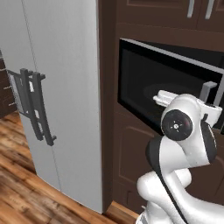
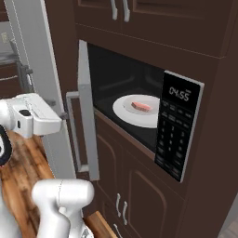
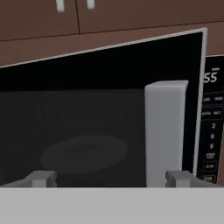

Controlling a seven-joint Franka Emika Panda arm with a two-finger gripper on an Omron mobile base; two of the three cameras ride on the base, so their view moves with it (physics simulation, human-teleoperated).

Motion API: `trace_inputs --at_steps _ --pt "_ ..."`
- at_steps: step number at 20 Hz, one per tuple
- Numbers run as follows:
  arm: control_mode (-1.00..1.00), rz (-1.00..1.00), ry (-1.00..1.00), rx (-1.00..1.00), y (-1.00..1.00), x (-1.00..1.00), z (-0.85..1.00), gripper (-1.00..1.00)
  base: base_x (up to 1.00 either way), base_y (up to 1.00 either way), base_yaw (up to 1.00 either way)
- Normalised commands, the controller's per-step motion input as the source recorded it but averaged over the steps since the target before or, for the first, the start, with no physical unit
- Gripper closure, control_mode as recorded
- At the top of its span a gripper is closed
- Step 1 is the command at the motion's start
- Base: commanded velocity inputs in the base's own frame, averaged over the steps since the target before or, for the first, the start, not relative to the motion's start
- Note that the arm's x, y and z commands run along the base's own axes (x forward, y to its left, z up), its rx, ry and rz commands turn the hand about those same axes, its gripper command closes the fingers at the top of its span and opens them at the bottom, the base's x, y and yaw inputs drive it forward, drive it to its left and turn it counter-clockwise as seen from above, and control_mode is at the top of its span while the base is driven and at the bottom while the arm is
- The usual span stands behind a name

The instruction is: Pick the steak from the counter and place it in the microwave. Then turn on the microwave.

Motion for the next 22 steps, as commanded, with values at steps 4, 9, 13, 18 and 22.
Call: trace_inputs --at_steps 4,9,13,18,22 --pt "-1.0 0.09 0.0 0.0 -0.52 0.0 -0.1 -1.0 0.0 0.0 0.0" --pt "-1.0 0.03 -0.01 0.0 -0.3 0.03 -0.18 -1.0 0.0 0.0 0.0" --pt "-1.0 0.0 -0.02 0.0 -0.19 0.2 -0.23 -1.0 0.0 0.0 0.0" --pt "-1.0 0.0 -0.03 0.0 -0.17 0.28 -0.25 -1.0 0.0 0.0 0.0" --pt "-1.0 0.0 -0.04 0.0 -0.16 0.32 -0.27 -1.0 0.0 0.0 0.0"
